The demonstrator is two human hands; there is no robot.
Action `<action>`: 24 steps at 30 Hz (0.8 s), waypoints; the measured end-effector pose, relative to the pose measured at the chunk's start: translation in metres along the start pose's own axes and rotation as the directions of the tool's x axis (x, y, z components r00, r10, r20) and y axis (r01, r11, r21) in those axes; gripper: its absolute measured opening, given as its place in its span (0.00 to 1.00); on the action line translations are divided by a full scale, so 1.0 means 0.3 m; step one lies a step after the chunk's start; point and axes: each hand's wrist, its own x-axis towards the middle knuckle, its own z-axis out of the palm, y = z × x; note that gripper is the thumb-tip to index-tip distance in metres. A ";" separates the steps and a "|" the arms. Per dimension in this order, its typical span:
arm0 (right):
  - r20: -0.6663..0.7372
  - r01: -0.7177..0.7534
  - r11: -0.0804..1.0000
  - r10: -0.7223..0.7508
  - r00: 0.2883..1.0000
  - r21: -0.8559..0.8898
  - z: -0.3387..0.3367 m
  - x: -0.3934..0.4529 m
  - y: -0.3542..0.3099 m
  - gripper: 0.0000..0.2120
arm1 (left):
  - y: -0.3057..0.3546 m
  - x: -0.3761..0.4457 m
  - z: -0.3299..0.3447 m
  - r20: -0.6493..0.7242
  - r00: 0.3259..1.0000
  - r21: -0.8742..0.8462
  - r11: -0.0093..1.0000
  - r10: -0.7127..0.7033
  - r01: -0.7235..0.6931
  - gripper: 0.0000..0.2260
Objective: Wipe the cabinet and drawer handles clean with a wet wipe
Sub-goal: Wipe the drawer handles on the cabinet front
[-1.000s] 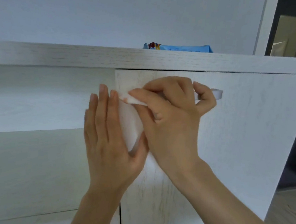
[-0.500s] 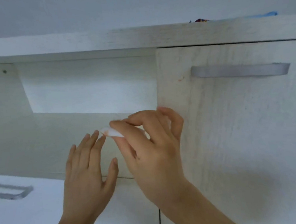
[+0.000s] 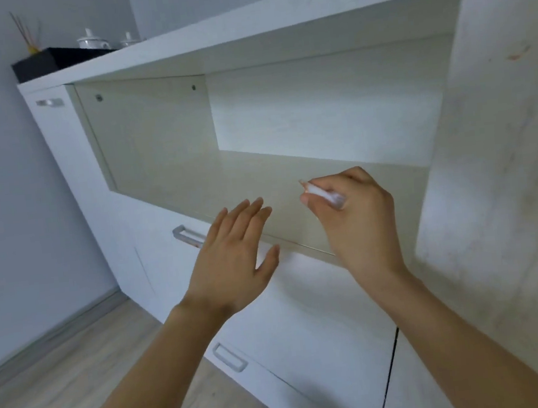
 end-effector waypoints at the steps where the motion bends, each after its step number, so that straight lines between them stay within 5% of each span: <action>1: 0.018 -0.023 1.000 0.022 1.000 0.010 -0.002 0.002 0.002 0.04 | -0.005 -0.005 -0.006 -0.002 1.000 0.016 1.000 -0.006 0.006 0.25; 11: 0.210 -0.102 0.990 0.122 0.970 -0.100 0.013 -0.004 0.009 0.06 | -0.119 -0.038 -0.005 0.057 0.998 0.045 0.998 -0.041 0.039 0.28; 15: 0.209 -0.016 0.955 0.081 0.975 -0.297 0.116 -0.045 0.058 0.08 | -0.219 -0.020 0.077 0.183 0.982 0.148 0.987 0.038 -0.066 0.34; 18: 0.115 0.083 0.852 -0.027 0.993 -0.518 0.160 -0.119 0.096 0.09 | -0.243 -0.015 0.152 0.203 0.975 0.072 0.991 0.092 -0.109 0.38; 24: 0.109 0.055 0.885 -0.005 0.994 -0.463 0.150 -0.125 0.087 0.08 | -0.240 -0.029 0.230 0.010 0.995 -0.125 0.987 0.104 -0.102 0.35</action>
